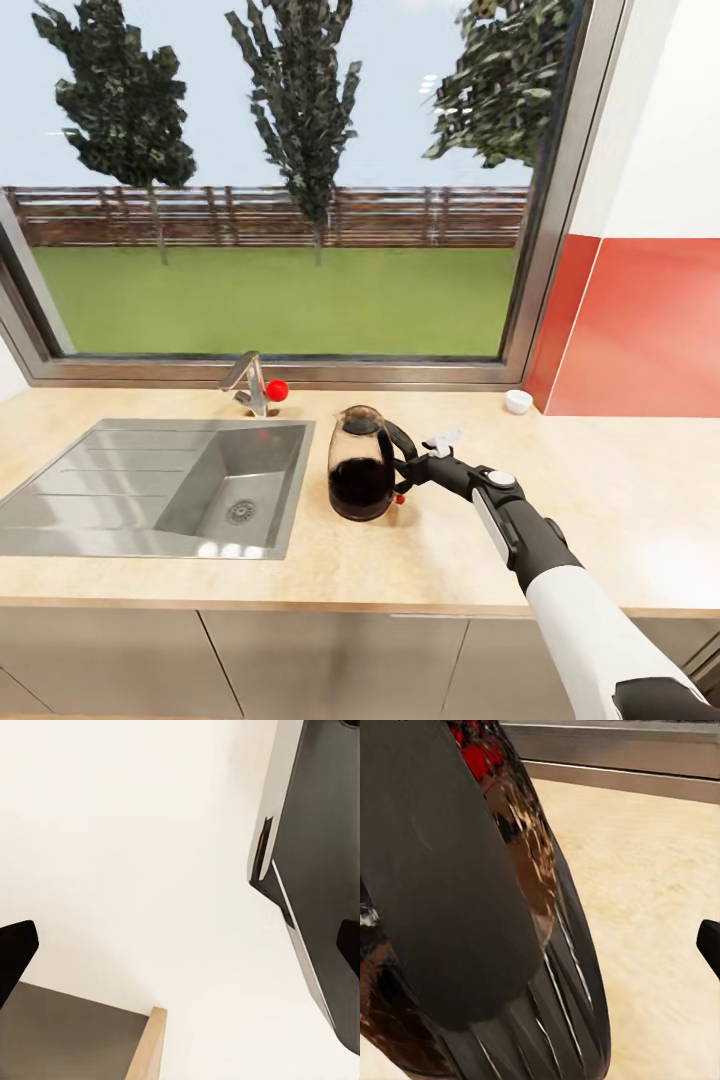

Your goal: Set up a coffee station on the kitchen countertop: keep the coffee maker on the countertop, move the bottle of coffee from the kitchen shelf to the counter next to the coffee maker, place a paper coffee filter on top of the coffee maker, put the saucer next to the coffee maker with the coffee cup on the saucer, and place the electric kettle next to the coffee maker.

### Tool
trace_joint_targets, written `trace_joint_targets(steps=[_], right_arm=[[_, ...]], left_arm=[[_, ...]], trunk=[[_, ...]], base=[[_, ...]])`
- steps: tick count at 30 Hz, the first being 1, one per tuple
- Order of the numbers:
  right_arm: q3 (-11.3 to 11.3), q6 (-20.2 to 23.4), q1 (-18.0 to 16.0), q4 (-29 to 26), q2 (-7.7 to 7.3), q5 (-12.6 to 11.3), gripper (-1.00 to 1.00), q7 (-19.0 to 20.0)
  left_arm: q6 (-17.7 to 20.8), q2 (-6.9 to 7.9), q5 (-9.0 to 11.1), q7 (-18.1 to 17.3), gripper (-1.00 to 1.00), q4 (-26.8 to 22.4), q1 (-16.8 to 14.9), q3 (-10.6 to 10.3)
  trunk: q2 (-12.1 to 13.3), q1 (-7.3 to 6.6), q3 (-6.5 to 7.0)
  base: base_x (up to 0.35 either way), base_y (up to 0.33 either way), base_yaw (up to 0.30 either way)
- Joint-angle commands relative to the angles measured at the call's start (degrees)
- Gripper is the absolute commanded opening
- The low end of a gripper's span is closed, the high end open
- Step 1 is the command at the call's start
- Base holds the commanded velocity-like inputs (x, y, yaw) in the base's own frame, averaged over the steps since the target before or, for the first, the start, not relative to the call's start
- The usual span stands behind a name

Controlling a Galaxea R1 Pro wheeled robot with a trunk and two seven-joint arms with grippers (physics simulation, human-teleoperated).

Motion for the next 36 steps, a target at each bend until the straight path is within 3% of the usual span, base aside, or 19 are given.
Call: trace_joint_targets(steps=[1,3,4,9,13,15,36], right_arm=[[-0.1,0.3,0.0,-0.1,0.02,0.2,1.0,0.2],[-0.1,0.4,-0.1,-0.1,0.02,0.2,1.0,0.2],[-0.1,0.4,0.0,-0.2,0.02,0.2,-1.0,0.2],[0.0,0.4,0.0,-0.2,0.02,0.2,-1.0,0.2],[5.1,-0.1,0.0,-0.2,0.02,0.0,-1.0,0.2],[6.2,-1.0,0.0,-0.3,0.02,0.0,-1.0,0.2],[6.7,-1.9,0.0,-0.8,-0.14,0.0,-1.0,0.2]], left_arm=[[-0.3,0.0,-0.6,0.2,1.0,0.1,0.0,0.4],[-0.3,0.0,-0.6,0.2,1.0,0.1,0.0,0.4],[-0.3,0.01,-0.6,0.2,1.0,0.1,0.0,0.4],[-0.3,0.02,-0.6,0.2,1.0,0.1,0.0,0.4],[-0.3,0.1,-0.6,0.2,1.0,0.1,0.6,0.4],[-0.3,0.12,-0.6,0.2,1.0,0.1,0.8,0.4],[-0.1,0.01,-0.6,0.2,1.0,0.0,1.1,0.5]], trunk=[[-0.1,0.04,-0.11],[-0.1,0.04,-0.11],[-0.1,0.04,-0.11],[-0.1,0.04,-0.11],[-0.1,0.04,-0.11],[-0.1,0.04,-0.11],[-0.1,0.04,-0.11]], base=[[0.001,0.001,0.0],[0.0,0.0,0.0],[0.0,0.0,0.0],[0.0,0.0,0.0],[0.0,0.0,0.0],[0.0,0.0,0.0],[0.0,0.0,0.0]])
